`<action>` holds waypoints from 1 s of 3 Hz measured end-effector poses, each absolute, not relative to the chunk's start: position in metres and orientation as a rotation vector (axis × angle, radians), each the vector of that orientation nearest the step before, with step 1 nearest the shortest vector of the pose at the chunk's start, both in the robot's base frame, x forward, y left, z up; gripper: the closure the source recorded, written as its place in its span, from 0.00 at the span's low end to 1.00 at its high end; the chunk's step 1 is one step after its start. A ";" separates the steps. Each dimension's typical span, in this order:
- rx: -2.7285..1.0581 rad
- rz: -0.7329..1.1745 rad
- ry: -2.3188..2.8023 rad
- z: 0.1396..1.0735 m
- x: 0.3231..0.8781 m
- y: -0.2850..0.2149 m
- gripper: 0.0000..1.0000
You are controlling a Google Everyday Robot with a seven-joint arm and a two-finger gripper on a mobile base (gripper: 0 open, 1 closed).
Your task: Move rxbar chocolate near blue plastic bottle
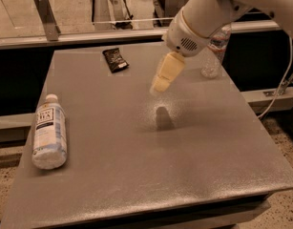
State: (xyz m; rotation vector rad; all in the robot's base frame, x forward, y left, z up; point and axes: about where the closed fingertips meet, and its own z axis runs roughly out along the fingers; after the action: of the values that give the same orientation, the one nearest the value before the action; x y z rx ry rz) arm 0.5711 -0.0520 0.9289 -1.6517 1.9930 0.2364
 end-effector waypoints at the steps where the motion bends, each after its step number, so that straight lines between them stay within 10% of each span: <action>1: -1.467 0.353 1.974 0.909 0.632 -0.009 0.00; 3: -1.231 0.462 2.026 0.885 0.700 0.049 0.00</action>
Offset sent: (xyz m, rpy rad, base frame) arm 0.1461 0.0970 -0.0304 0.3469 0.0039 -0.2273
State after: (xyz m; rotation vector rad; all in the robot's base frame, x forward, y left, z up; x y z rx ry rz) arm 0.7005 0.0487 0.8854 -1.2311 2.0258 0.4622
